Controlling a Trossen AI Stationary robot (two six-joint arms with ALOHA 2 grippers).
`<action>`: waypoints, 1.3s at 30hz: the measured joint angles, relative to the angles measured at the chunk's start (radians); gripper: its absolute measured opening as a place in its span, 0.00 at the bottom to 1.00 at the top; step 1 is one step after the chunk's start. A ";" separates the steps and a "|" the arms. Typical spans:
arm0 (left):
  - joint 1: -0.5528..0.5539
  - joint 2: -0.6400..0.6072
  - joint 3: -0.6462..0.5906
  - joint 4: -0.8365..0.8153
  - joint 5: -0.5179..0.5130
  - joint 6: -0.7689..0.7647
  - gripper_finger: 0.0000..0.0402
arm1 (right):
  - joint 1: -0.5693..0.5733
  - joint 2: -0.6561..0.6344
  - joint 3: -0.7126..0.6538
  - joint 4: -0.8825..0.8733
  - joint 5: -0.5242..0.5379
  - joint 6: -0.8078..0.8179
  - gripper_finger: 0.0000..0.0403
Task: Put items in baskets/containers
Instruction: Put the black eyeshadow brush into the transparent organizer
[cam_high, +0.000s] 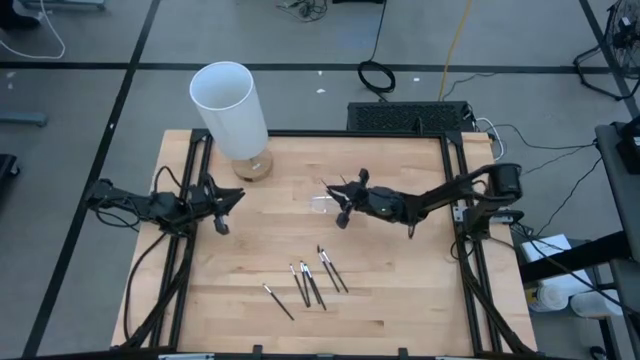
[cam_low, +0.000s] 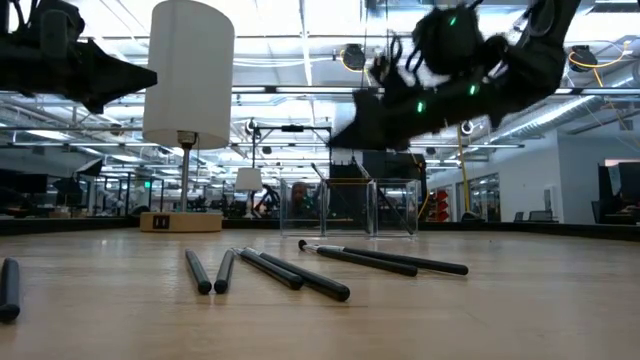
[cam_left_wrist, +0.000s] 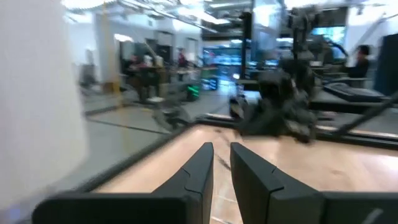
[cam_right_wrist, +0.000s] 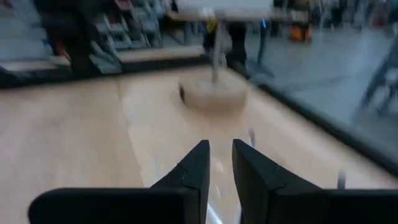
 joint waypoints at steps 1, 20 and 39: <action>0.000 0.000 0.000 -0.008 0.029 -0.013 0.15 | 0.006 -0.026 0.000 0.007 0.000 -0.034 0.14; -0.002 0.185 0.047 -0.007 0.376 -0.296 0.15 | -0.026 -0.370 -0.122 -0.109 0.060 -0.346 0.00; -0.288 1.307 0.720 -0.227 0.316 -0.679 0.02 | -0.110 -0.425 -0.190 -0.036 -0.152 -0.308 0.00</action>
